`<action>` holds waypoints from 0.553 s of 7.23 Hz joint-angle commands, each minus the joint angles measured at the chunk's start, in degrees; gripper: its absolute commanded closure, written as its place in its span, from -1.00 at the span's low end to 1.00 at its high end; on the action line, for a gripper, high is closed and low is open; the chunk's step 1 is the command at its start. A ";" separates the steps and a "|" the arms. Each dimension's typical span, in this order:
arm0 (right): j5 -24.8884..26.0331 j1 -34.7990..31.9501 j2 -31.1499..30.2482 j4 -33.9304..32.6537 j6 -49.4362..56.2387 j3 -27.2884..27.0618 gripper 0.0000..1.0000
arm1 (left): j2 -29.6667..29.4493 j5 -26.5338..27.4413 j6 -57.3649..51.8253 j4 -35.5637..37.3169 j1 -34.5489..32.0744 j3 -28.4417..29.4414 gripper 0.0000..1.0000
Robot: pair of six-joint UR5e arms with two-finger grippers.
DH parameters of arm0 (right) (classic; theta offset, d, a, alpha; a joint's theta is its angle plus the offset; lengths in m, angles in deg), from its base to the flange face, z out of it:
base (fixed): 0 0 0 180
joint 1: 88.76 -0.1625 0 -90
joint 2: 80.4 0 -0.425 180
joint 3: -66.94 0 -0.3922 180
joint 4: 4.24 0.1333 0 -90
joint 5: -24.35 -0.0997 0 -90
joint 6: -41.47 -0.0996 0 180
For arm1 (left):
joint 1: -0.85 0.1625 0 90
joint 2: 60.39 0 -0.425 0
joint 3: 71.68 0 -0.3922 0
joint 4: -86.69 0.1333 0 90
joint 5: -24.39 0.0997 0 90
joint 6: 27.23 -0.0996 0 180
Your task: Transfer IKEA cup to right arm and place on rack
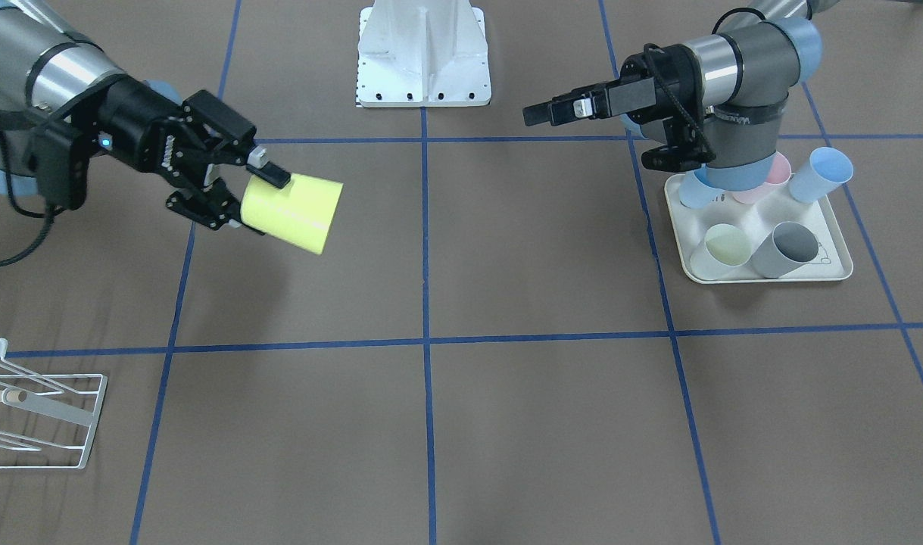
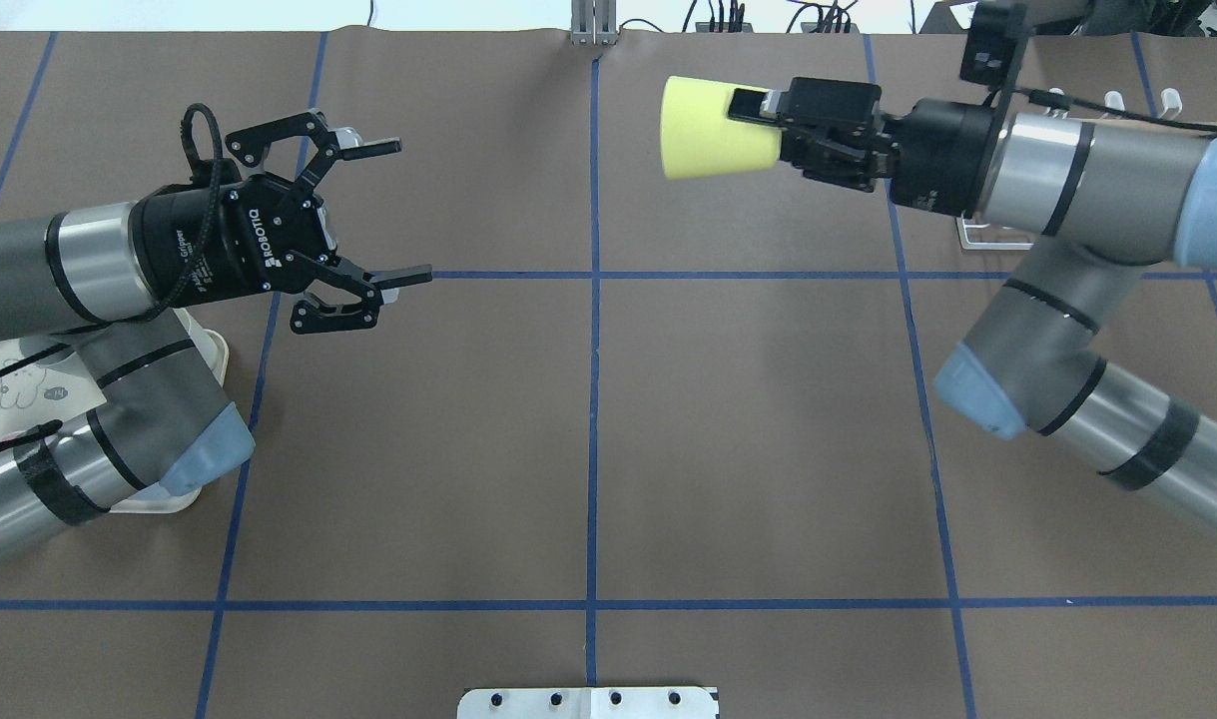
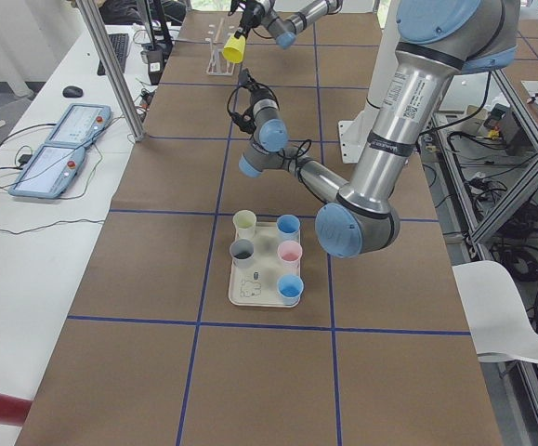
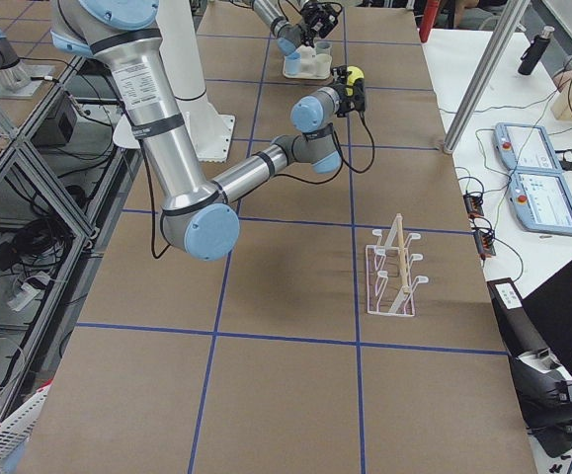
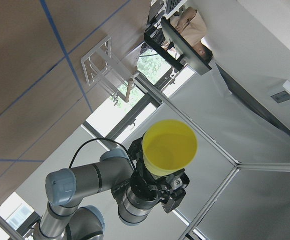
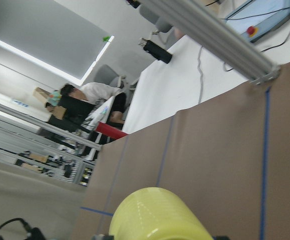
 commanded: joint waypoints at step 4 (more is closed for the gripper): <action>-11.91 -16.46 -7.45 -41.54 40.66 -3.74 0.81 | 0.08 -0.96 -5.82 2.39 0.02 4.16 -1.00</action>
